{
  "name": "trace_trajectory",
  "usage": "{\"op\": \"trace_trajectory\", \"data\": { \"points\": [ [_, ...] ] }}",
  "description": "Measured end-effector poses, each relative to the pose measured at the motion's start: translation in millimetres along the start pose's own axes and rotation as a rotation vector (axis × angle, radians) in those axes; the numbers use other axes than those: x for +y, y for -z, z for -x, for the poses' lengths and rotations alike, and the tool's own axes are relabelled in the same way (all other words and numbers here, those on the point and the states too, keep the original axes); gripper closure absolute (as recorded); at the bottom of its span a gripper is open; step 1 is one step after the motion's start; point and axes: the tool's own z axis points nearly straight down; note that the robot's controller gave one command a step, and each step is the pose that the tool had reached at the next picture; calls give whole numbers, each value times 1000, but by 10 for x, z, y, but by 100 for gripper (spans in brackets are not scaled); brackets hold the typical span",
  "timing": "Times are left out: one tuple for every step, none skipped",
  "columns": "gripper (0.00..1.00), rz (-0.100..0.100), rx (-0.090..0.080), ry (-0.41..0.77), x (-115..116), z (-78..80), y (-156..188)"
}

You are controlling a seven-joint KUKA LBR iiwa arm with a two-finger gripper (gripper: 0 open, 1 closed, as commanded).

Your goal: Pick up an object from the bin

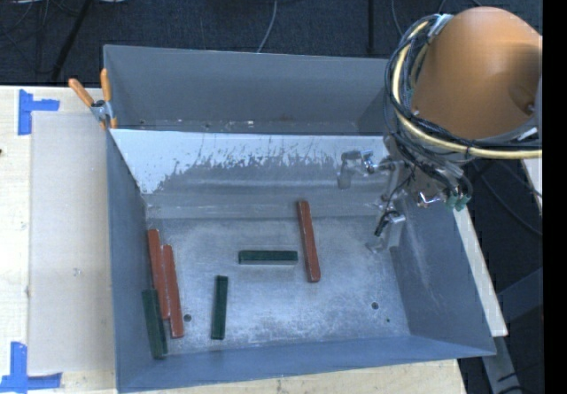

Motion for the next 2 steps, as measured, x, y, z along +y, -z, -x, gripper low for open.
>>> {"op": "trace_trajectory", "data": {
  "points": [
    [0, 6, 17, -35, 568, 114, -1541],
    [0, 5, 12, -45, 832, 553, -2344]
  ]
}}
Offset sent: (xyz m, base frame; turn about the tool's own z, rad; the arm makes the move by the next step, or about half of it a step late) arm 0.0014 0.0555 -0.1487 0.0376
